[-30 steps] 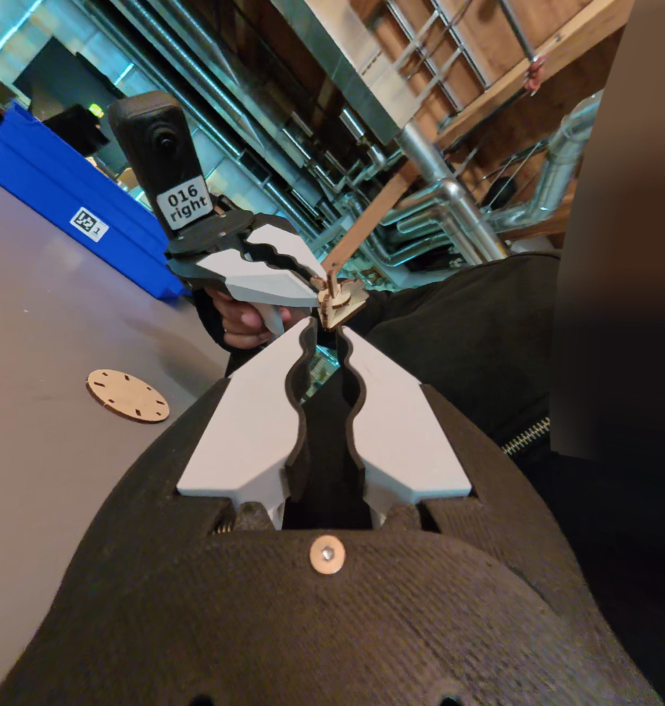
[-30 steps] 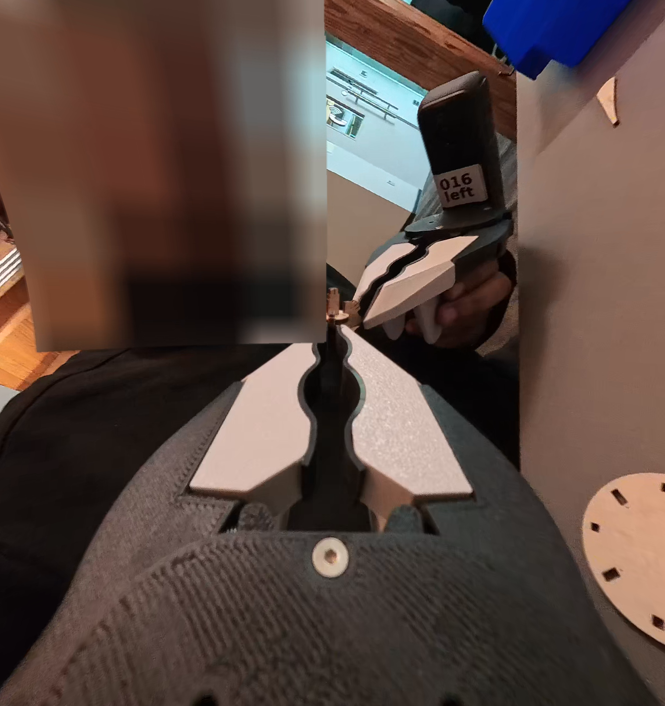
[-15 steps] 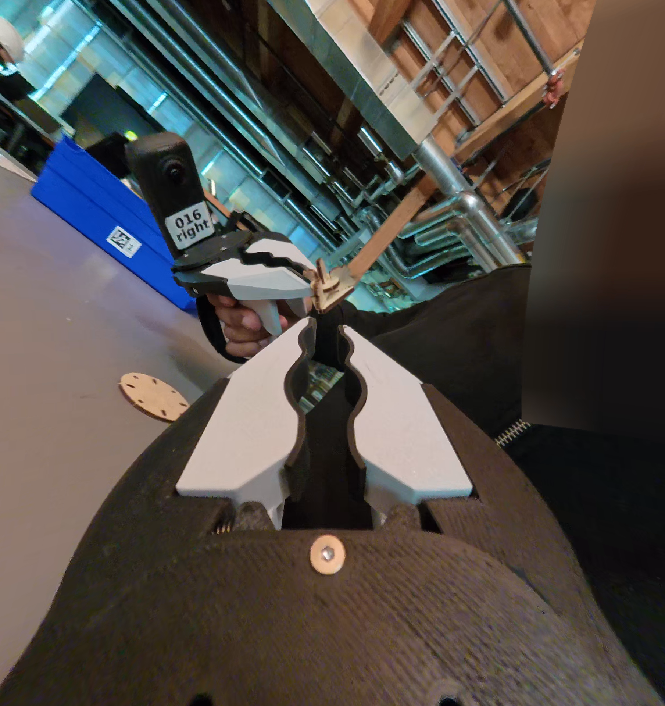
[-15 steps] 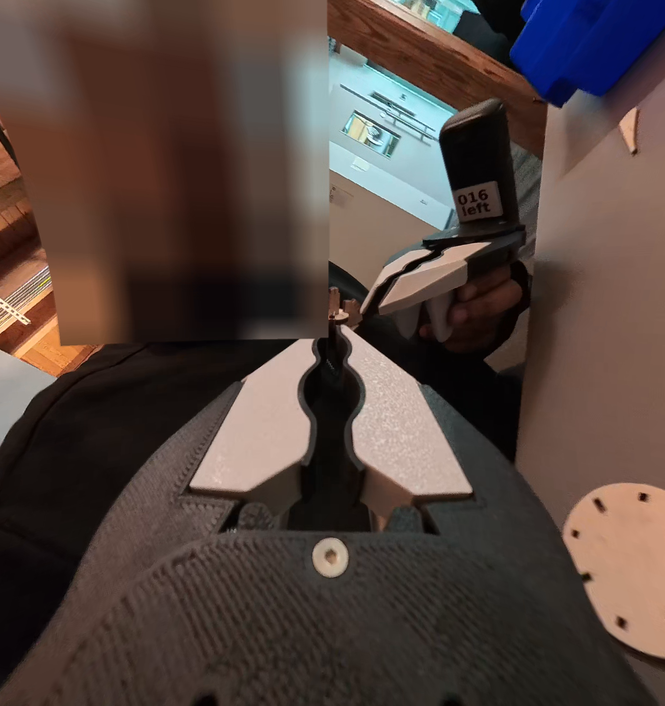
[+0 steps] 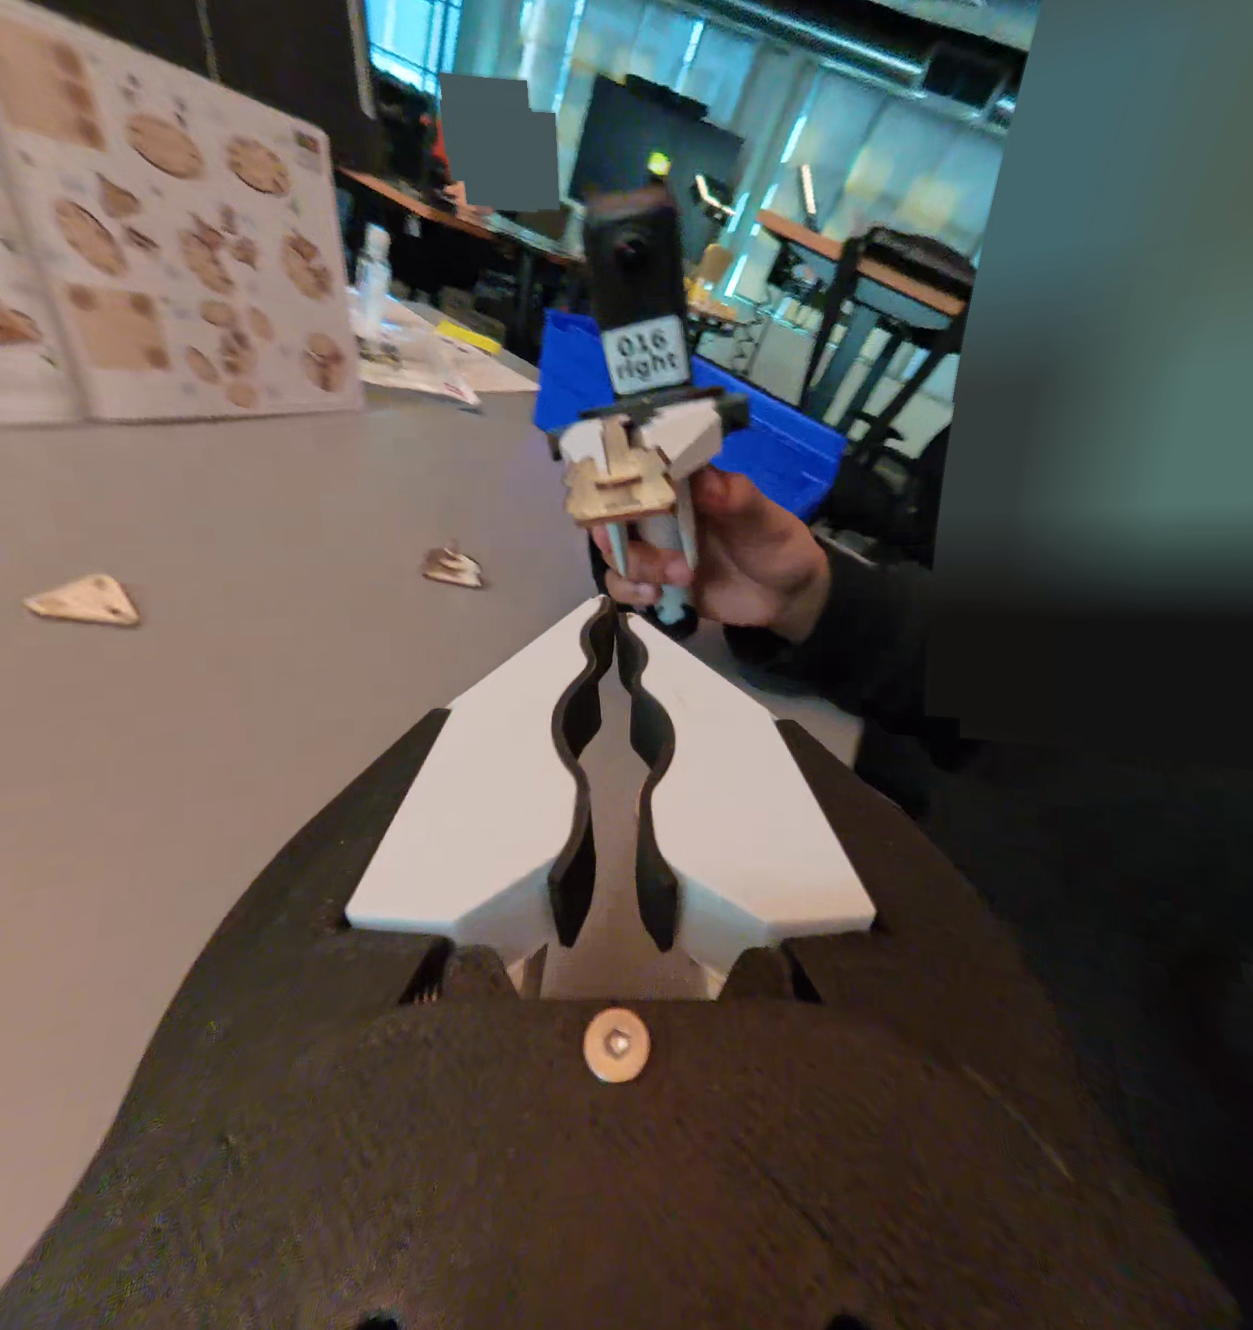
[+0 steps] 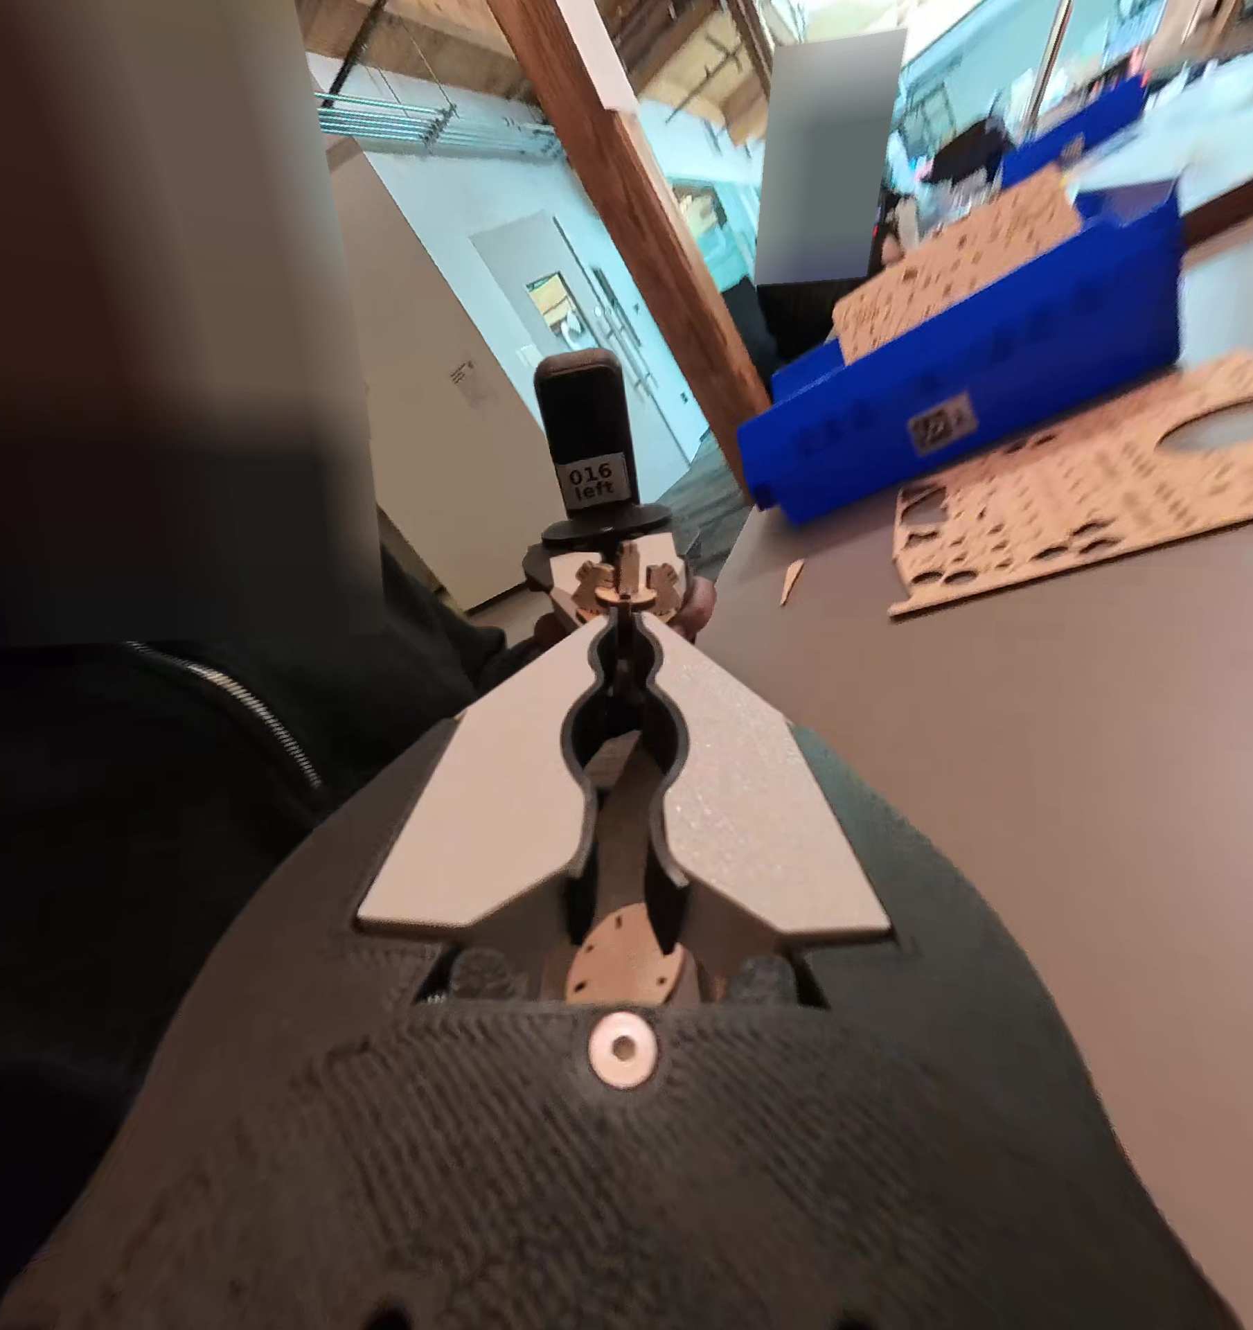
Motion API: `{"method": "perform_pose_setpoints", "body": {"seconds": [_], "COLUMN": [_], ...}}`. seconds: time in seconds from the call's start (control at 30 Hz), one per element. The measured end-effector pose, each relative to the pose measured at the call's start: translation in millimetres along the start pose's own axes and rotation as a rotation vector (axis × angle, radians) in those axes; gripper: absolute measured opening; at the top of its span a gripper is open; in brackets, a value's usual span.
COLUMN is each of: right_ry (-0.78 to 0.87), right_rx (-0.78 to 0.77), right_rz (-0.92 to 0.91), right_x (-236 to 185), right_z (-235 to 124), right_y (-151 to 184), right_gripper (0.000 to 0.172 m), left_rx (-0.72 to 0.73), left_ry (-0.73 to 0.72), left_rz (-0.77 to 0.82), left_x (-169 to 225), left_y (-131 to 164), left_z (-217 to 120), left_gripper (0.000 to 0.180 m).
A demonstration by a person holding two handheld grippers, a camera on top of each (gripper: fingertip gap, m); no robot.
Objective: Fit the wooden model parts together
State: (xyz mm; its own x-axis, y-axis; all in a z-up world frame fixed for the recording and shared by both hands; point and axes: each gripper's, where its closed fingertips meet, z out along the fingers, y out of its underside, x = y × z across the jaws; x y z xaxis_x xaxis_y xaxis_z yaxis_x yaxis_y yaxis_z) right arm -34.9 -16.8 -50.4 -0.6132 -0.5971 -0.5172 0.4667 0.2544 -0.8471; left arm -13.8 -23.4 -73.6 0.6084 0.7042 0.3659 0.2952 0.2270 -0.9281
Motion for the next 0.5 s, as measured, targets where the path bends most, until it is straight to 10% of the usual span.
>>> {"method": "perform_pose_setpoints", "body": {"seconds": [0.5], "right_ry": [0.209], "right_rx": [0.057], "right_rz": [-0.107], "right_x": [22.2], "right_z": [-52.1], "right_y": [-9.6], "right_gripper": [0.0], "left_rx": [0.008], "left_ry": [-0.1], "left_rz": [0.108], "left_x": [-53.2], "left_y": [-11.6], "left_z": [50.8], "left_gripper": [0.0]}}
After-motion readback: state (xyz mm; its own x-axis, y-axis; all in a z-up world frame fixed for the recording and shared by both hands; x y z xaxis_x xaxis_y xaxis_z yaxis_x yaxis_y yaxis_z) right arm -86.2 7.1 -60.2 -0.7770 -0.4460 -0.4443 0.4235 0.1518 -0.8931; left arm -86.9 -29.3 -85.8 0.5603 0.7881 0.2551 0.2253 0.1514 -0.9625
